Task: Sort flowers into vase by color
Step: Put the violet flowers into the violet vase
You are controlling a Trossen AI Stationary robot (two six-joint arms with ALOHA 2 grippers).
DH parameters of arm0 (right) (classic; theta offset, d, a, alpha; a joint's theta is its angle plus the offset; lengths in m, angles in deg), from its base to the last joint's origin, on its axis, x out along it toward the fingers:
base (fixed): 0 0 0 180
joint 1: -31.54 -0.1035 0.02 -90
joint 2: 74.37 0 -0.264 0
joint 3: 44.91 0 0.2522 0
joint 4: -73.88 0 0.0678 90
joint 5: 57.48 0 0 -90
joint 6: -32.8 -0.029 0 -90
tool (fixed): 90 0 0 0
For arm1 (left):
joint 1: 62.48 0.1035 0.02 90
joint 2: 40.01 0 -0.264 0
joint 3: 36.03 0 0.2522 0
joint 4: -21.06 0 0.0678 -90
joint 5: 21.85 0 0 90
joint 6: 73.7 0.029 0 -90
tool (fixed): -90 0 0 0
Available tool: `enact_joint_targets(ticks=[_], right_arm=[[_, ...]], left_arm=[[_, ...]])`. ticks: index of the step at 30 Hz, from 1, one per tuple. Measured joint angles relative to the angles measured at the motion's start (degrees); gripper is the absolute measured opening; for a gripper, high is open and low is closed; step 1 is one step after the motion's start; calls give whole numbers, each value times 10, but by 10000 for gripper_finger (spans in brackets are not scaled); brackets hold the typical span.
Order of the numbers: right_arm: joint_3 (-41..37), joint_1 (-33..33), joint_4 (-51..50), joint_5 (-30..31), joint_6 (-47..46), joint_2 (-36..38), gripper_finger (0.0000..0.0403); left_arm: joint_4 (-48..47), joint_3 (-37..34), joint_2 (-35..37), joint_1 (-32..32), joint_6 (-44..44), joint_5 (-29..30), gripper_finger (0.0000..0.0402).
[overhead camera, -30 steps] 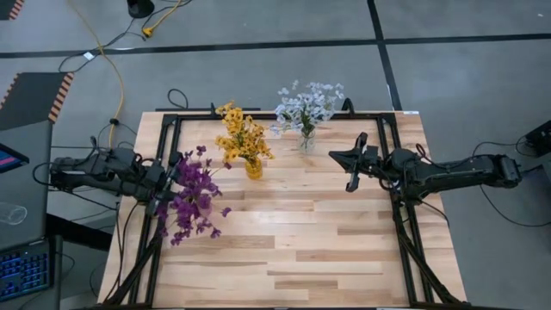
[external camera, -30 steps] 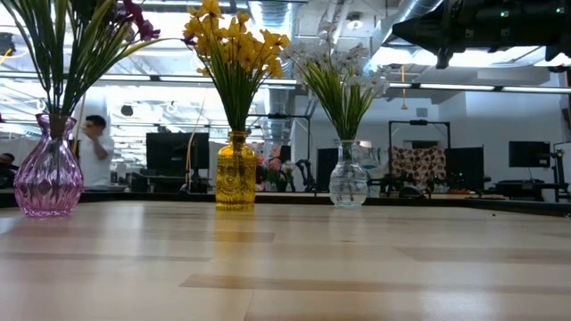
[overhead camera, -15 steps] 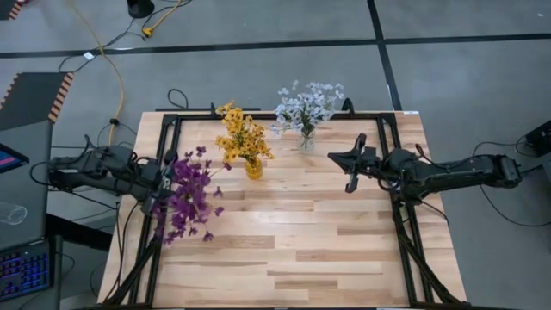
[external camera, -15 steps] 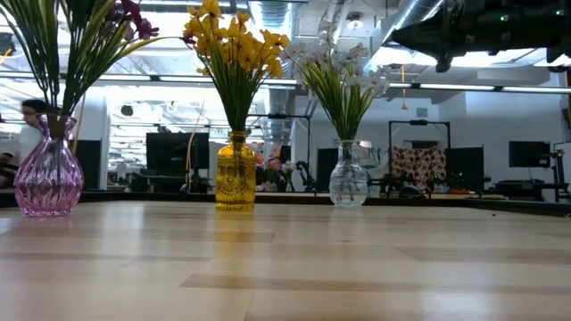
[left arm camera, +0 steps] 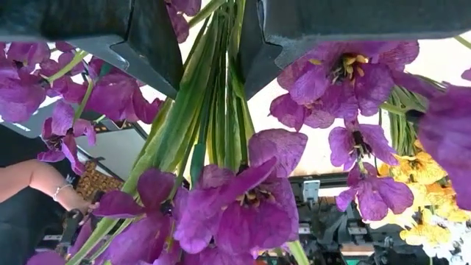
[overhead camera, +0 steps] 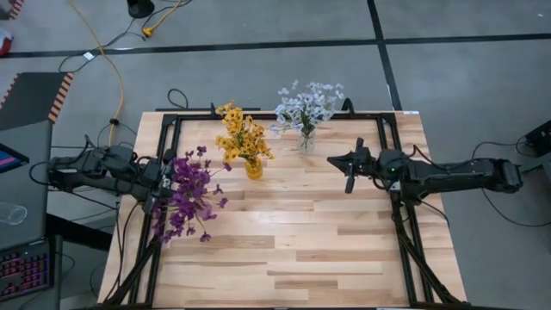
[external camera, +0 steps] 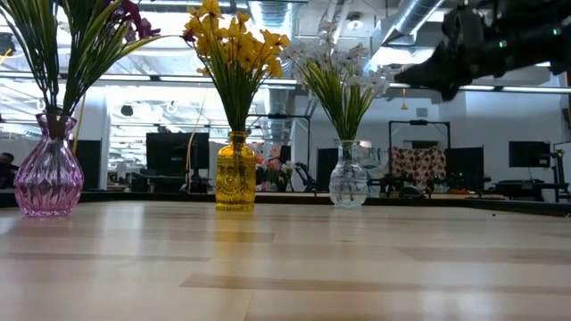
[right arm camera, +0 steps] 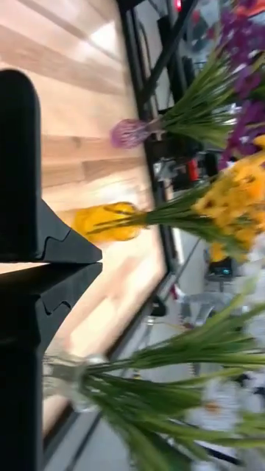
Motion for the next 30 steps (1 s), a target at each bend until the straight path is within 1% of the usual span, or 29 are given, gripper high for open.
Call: enact_joint_targets(ticks=[3,6,9,13,18,24,27,30], right_arm=[[-31,15,13,-12,-20,7,31],[-78,23,63,-14,-30,27,31],[-123,26,111,-15,-31,58,31],[-165,26,125,-15,-43,111,31],[-167,25,66,-15,-47,171,31],[-168,31,-17,-7,-21,243,31],[-168,34,-65,-6,-25,268,31],[-168,34,-85,-7,-48,278,31]], left_arm=[[0,0,0,0,-1,0,114],[1,0,0,0,-6,0,114],[1,0,0,0,-14,0,114],[1,0,0,0,-15,-2,114],[1,0,0,0,-15,-1,114],[2,0,0,0,-14,6,114],[2,0,0,0,-14,19,114],[2,0,0,0,-14,23,114]])
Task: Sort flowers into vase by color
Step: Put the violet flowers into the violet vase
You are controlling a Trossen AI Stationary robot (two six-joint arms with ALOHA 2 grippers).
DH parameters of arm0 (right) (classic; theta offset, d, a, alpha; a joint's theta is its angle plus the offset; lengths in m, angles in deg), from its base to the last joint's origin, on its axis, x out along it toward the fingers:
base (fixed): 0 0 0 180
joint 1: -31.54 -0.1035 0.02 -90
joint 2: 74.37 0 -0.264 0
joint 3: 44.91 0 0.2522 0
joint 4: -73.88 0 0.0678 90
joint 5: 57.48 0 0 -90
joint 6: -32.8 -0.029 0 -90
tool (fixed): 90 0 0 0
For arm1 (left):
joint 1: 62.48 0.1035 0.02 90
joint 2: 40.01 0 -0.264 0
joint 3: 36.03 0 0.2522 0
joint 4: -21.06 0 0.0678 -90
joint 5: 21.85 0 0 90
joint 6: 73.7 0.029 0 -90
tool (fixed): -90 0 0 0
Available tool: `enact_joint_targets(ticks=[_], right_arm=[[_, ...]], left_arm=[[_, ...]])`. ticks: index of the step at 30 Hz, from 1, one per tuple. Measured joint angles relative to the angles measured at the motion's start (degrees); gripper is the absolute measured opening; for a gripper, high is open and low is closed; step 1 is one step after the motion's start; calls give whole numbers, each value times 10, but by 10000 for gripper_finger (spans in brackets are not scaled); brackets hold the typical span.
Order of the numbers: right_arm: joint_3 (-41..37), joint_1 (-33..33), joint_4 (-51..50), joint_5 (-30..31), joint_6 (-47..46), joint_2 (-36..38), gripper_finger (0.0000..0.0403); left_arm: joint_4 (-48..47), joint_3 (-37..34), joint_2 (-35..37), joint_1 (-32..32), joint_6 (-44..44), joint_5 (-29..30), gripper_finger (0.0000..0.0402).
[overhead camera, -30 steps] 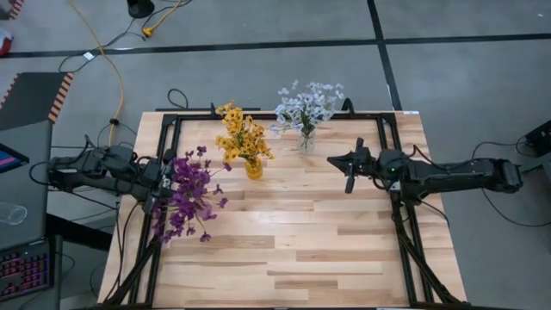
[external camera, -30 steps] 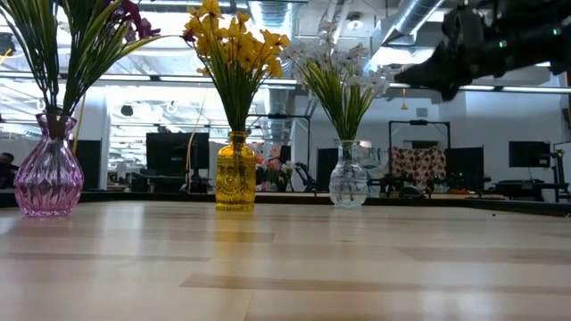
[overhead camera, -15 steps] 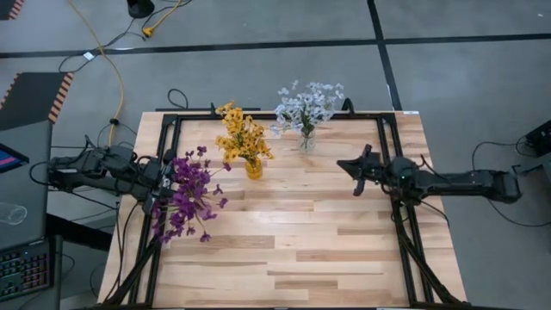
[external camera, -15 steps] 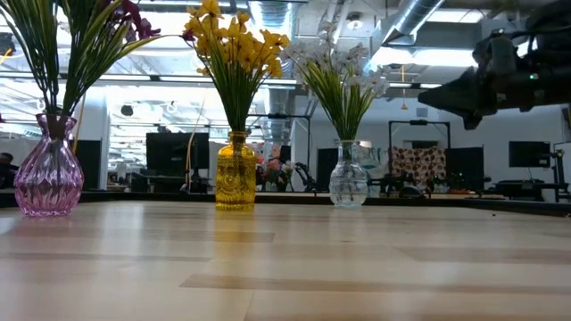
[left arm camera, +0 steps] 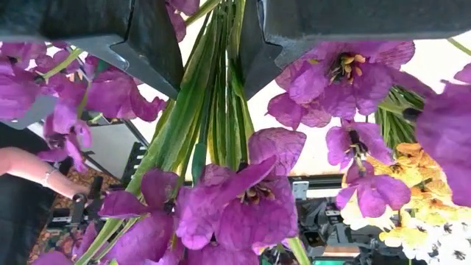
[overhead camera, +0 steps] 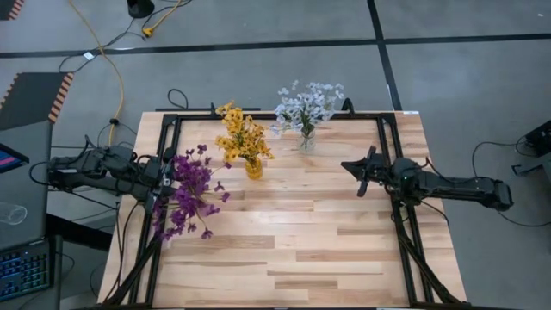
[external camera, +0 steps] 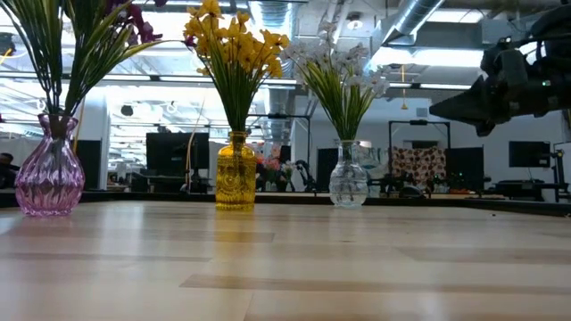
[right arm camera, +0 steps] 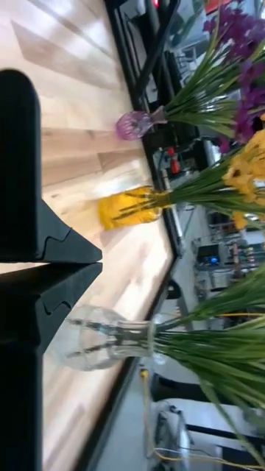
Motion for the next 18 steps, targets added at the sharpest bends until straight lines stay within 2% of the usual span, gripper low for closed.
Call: enact_joint_targets(ticks=[18], right_arm=[[-1,-1,-36,0,-11,-1,31]], left_arm=[[0,0,0,0,-1,0,114]])
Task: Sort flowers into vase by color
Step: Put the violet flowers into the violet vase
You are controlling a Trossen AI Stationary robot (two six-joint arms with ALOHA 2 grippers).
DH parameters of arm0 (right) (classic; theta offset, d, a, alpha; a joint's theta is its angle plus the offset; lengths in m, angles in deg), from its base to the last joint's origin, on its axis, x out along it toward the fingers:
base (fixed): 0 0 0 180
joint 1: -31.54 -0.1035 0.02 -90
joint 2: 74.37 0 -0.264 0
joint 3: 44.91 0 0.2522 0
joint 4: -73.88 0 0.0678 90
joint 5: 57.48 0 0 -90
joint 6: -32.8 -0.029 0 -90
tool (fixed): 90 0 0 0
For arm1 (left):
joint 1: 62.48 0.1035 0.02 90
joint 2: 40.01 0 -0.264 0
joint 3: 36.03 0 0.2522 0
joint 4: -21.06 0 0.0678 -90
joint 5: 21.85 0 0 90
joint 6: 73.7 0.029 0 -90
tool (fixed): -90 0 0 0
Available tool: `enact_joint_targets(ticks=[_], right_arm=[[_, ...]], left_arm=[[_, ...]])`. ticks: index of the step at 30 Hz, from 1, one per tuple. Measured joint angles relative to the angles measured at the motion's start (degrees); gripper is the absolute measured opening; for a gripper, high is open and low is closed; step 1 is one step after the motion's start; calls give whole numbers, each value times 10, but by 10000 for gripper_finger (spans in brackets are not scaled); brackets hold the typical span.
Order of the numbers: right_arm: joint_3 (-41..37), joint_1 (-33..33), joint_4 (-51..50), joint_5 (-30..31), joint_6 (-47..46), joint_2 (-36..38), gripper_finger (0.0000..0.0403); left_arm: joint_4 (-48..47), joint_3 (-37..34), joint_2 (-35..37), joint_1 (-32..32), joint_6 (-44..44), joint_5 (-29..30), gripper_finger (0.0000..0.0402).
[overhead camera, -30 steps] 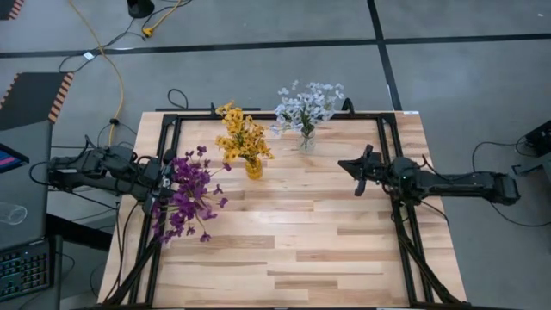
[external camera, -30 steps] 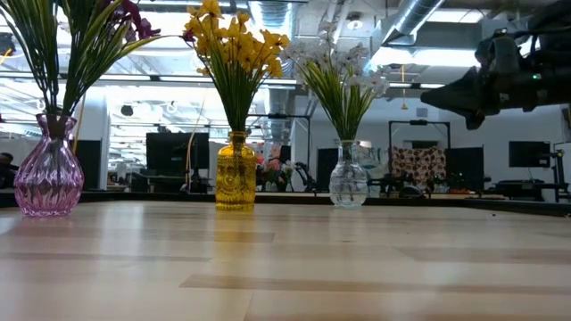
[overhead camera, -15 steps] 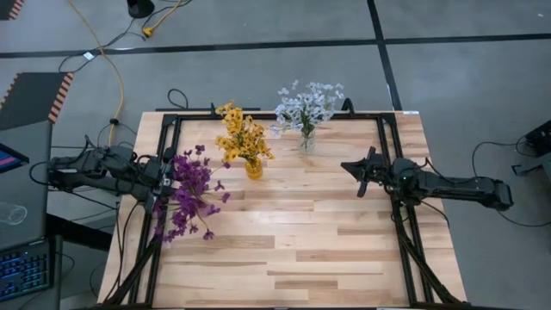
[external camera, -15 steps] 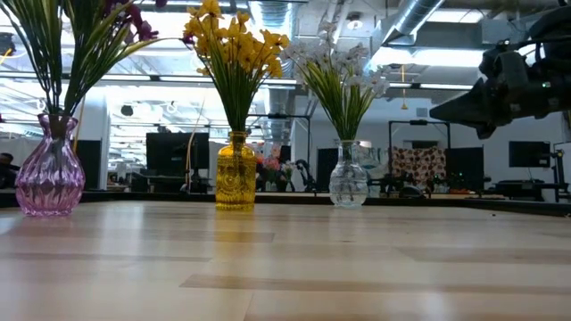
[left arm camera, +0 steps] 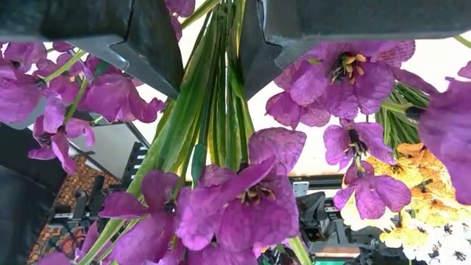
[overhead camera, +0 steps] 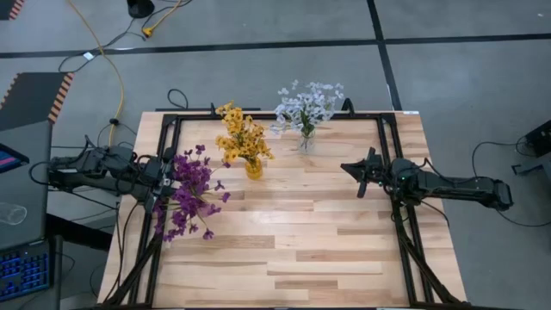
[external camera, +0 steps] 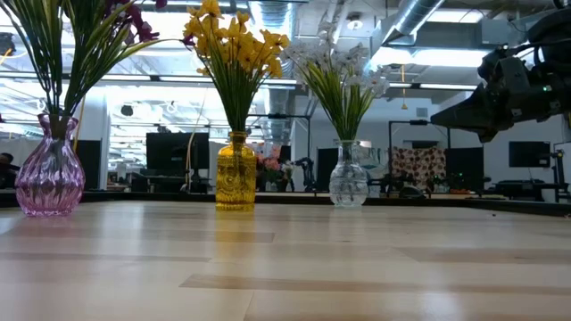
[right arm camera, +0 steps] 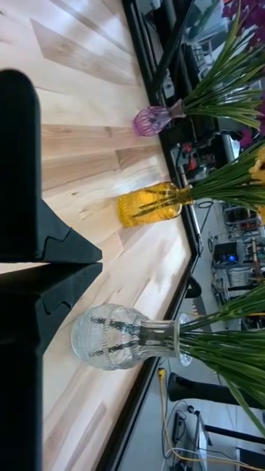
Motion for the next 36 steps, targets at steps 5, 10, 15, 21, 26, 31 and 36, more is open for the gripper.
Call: enact_joint_targets(ticks=[5,10,15,21,26,31,36], right_arm=[[0,0,-2,0,0,0,31],[0,0,-2,0,0,0,31],[0,0,-2,0,0,0,31],[-1,0,-2,0,0,0,31],[-1,0,-2,-1,0,0,31],[-1,0,-2,-1,0,0,31],[-1,0,-2,-1,0,0,31]], left_arm=[[0,0,0,0,0,0,114],[0,0,0,0,2,0,114],[0,0,0,0,18,1,114],[0,0,0,0,19,20,114],[17,0,0,0,-1,21,114],[19,0,0,0,-1,13,114],[16,0,0,0,-22,9,114]])
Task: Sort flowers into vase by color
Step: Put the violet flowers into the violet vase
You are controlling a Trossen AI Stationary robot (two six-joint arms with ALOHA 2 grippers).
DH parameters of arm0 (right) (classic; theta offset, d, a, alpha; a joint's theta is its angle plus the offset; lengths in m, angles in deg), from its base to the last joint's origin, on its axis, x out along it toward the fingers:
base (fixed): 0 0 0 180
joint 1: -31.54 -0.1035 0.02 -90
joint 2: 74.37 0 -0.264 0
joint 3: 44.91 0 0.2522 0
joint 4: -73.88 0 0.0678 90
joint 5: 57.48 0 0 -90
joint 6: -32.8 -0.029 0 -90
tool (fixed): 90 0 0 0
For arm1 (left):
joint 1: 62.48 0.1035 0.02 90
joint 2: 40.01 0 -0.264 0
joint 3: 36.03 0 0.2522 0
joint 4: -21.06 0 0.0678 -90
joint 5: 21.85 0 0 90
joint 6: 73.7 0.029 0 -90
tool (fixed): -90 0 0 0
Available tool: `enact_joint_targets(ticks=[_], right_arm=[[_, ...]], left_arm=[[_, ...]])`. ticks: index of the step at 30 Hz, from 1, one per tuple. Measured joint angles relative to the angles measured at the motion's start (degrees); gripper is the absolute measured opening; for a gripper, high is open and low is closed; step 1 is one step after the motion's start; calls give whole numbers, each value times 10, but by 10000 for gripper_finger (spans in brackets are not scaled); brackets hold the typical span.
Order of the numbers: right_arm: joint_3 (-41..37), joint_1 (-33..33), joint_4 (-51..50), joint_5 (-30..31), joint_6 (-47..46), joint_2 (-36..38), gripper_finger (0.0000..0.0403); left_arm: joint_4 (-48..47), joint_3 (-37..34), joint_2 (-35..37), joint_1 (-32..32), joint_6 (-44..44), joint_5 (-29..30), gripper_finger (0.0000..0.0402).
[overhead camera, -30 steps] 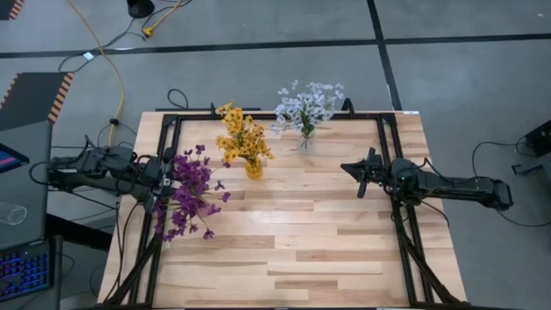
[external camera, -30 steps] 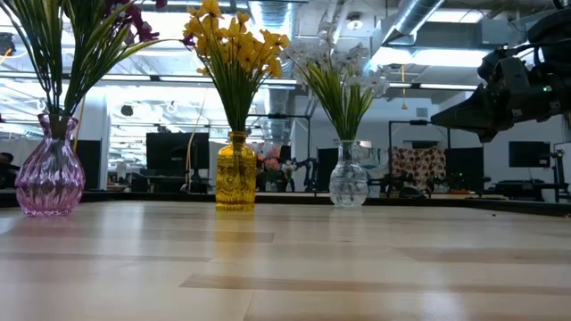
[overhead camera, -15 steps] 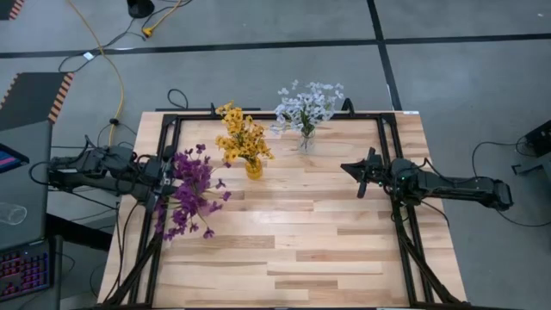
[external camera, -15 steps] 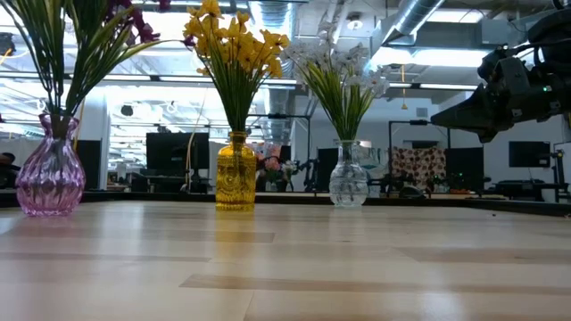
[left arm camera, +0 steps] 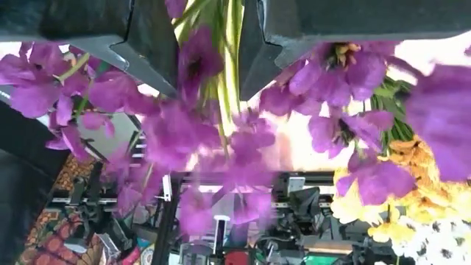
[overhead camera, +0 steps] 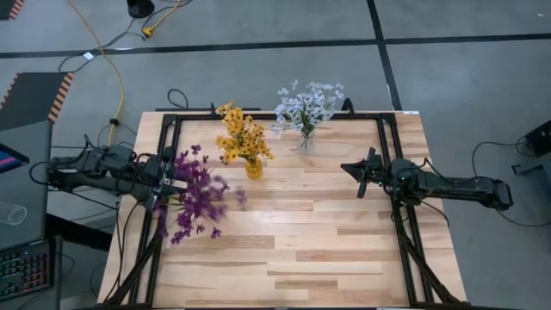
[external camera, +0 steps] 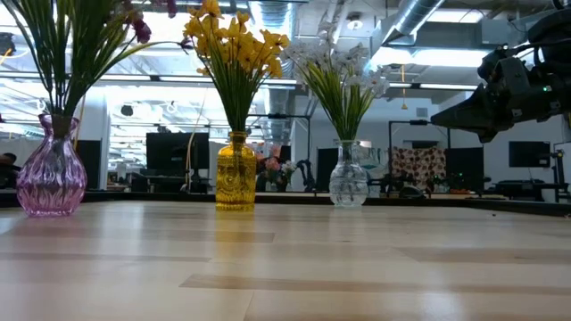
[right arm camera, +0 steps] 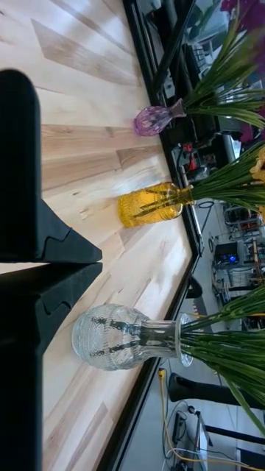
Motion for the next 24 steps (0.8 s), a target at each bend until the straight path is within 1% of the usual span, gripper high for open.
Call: enact_joint_targets(ticks=[3,6,13,19,24], right_arm=[[0,0,0,0,0,0,31],[0,0,0,0,0,0,31],[0,0,0,0,0,0,31],[0,0,0,0,0,0,31],[0,0,0,0,0,0,31]], left_arm=[[-2,0,0,0,-5,-5,121],[-3,0,0,0,3,-15,141],[-4,0,12,0,-4,-22,225],[-16,0,63,0,-7,-29,292],[-43,0,113,0,26,-21,319]])
